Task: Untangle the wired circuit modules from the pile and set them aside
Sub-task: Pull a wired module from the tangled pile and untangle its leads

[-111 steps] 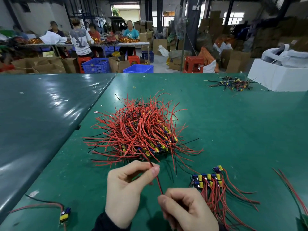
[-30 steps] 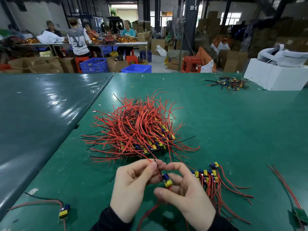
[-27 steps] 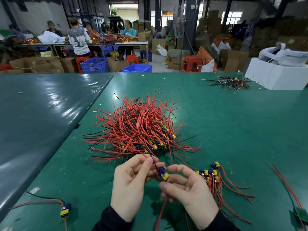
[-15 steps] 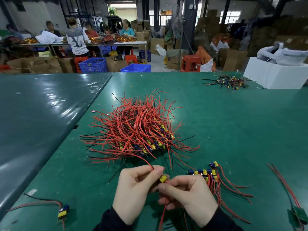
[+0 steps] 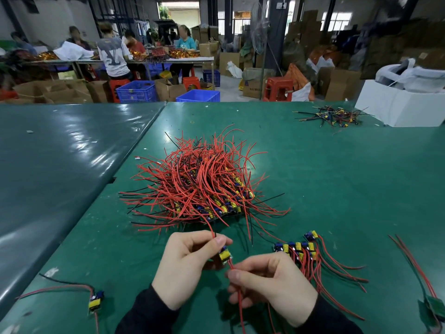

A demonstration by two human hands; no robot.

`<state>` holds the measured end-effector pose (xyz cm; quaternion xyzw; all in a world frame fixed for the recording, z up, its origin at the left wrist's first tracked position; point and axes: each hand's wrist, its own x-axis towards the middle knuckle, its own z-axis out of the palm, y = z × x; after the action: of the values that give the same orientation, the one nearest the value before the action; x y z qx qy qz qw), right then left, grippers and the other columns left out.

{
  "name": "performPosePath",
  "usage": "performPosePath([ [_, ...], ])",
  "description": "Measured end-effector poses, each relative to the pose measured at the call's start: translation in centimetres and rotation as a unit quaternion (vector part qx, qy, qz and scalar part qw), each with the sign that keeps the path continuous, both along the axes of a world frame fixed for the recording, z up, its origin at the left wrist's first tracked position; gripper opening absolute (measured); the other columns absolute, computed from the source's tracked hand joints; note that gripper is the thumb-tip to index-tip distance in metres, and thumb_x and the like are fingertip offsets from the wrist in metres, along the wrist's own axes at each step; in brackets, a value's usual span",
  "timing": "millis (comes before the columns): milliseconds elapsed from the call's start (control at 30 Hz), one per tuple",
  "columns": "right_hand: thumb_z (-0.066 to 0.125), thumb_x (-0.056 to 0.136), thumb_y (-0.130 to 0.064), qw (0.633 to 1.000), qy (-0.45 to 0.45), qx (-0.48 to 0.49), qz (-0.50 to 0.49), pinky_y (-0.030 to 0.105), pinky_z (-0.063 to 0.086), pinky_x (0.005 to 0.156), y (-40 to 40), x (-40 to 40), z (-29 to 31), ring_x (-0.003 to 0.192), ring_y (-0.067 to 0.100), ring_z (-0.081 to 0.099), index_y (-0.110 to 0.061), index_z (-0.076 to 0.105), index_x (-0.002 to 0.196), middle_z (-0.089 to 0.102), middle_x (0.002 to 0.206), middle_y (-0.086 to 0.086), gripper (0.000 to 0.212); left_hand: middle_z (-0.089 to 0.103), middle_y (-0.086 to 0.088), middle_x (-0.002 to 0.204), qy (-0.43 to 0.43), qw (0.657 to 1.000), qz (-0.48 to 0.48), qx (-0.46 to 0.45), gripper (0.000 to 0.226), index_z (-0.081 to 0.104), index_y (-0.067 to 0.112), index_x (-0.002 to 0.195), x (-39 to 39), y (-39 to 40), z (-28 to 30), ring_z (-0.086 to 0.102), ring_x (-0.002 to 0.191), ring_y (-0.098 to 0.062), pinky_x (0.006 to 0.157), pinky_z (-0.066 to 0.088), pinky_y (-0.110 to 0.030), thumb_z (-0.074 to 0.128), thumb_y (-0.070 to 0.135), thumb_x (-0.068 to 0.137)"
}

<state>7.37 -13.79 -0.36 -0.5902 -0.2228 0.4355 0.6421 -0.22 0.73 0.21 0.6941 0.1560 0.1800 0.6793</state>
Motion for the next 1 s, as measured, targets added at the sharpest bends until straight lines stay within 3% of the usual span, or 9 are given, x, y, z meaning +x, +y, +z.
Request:
performPosePath([
  [133,0.075,0.062,-0.019,1.0,-0.015,0.003,0.016,0.021,0.05,0.046,-0.2,0.0,0.4,0.053,0.02,0.067,-0.007,0.074,0.068,0.069,0.064,0.014,0.013,0.062,-0.003,0.061,0.002,1.0,-0.001,0.006,0.021,0.078,0.012,0.073,-0.1,0.0,0.1,0.055,0.058,-0.008,0.056,0.049,-0.023,0.064,0.029,0.07],
  [267,0.074,0.068,-0.019,0.999,-0.008,-0.011,0.051,0.021,0.051,0.047,-0.6,0.1,0.4,0.054,0.02,0.068,-0.007,0.073,0.071,0.07,0.066,0.013,0.012,0.063,-0.005,0.062,0.004,1.0,0.011,0.007,0.017,0.077,0.01,0.072,-0.1,-0.2,-0.2,0.056,0.057,-0.009,0.053,0.049,-0.021,0.064,0.012,0.082],
  [400,0.073,0.081,-0.015,0.993,-0.005,-0.017,0.117,0.02,0.052,0.053,-1.1,0.0,0.0,0.059,0.017,0.069,-0.004,0.072,0.078,0.072,0.072,0.011,0.011,0.064,-0.004,0.062,-0.008,0.999,0.047,-0.016,0.022,0.077,0.007,0.072,-0.1,0.4,-0.3,0.059,0.054,-0.01,0.053,0.053,-0.024,0.06,0.003,0.085],
  [667,0.063,0.087,-0.013,0.982,-0.029,-0.017,0.187,0.021,0.051,0.07,-1.8,0.5,-0.2,0.068,0.012,0.066,-0.007,0.071,0.093,0.073,0.083,0.008,0.011,0.063,-0.004,0.059,-0.012,0.998,0.057,-0.02,0.021,0.076,0.003,0.071,-0.1,0.2,-0.6,0.057,0.054,-0.01,0.053,0.053,-0.024,0.06,0.002,0.085],
  [900,0.051,0.093,-0.023,0.981,-0.003,0.002,0.194,0.015,0.042,0.058,-1.1,-0.1,-0.6,0.054,0.003,0.054,-0.018,0.064,0.085,0.067,0.067,-0.001,0.016,0.069,-0.007,0.066,-0.042,0.995,0.088,-0.011,0.018,0.077,0.009,0.07,0.1,0.3,-0.3,0.062,0.061,-0.013,0.053,0.051,-0.019,0.063,0.007,0.081],
  [1000,0.049,0.092,-0.024,0.986,0.01,0.013,0.164,0.015,0.04,0.051,-0.8,-0.4,-0.9,0.046,0.005,0.052,-0.013,0.059,0.088,0.066,0.059,0.0,0.015,0.071,-0.014,0.07,-0.049,0.99,0.098,-0.087,0.015,0.076,0.006,0.073,0.3,0.1,-0.2,0.07,0.062,-0.02,0.05,0.054,-0.023,0.063,0.005,0.081],
])
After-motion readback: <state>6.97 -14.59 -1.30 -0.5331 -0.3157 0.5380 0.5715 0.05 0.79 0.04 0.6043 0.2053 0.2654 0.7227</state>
